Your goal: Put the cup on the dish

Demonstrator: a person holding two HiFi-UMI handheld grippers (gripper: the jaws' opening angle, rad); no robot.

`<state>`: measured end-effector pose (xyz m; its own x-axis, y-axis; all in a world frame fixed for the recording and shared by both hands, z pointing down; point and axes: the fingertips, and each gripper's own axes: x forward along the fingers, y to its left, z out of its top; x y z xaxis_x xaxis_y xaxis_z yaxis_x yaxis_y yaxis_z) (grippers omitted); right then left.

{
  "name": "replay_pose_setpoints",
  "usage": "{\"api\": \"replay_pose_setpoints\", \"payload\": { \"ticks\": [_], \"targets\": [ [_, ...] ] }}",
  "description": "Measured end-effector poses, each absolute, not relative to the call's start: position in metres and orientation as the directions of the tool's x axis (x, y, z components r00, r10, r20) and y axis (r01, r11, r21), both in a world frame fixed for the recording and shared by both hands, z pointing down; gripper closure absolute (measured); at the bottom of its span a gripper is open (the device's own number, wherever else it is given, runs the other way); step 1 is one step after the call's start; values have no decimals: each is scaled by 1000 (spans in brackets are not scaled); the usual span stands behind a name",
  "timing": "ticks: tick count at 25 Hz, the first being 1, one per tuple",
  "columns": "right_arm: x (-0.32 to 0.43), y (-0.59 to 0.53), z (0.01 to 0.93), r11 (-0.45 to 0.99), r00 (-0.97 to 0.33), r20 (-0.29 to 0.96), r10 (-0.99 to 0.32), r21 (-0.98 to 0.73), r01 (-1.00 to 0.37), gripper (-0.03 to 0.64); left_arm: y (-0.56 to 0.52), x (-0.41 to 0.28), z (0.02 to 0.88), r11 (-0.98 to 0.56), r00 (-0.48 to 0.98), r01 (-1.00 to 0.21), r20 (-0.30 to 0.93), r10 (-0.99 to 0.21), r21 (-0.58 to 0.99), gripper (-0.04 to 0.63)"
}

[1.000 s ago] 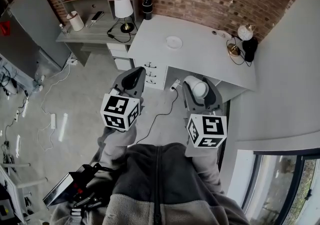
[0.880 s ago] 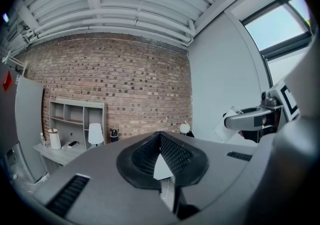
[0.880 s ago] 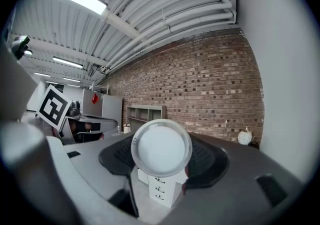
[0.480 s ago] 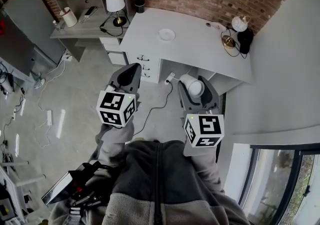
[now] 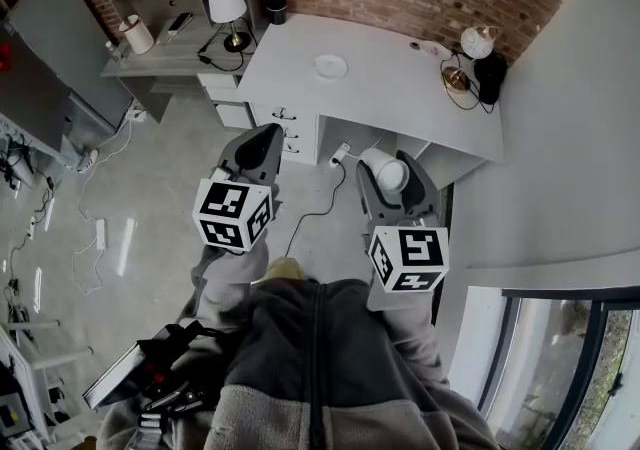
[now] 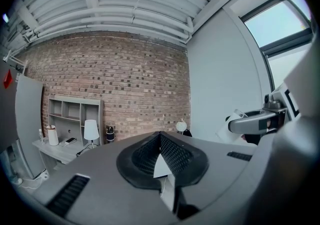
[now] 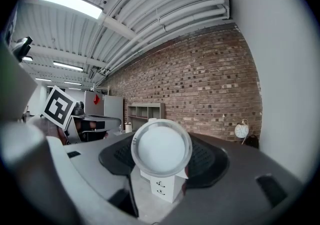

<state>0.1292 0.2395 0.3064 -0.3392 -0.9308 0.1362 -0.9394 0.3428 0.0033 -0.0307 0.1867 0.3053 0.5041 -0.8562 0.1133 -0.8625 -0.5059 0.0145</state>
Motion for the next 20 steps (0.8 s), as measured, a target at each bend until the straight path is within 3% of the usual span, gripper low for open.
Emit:
{"api": "replay_pose_setpoints", "payload": {
  "ticks": [11,20],
  "targets": [
    [126,224,327,347,-346,162,-924,-21,-938,353,166,-40,319,-487,487,-873,125,-864,29,591],
    [128,146,336,313,-310,172,-935,-11,-950,353,86,-48,331,-495,497,-868,121,-859,50,591]
  ]
}}
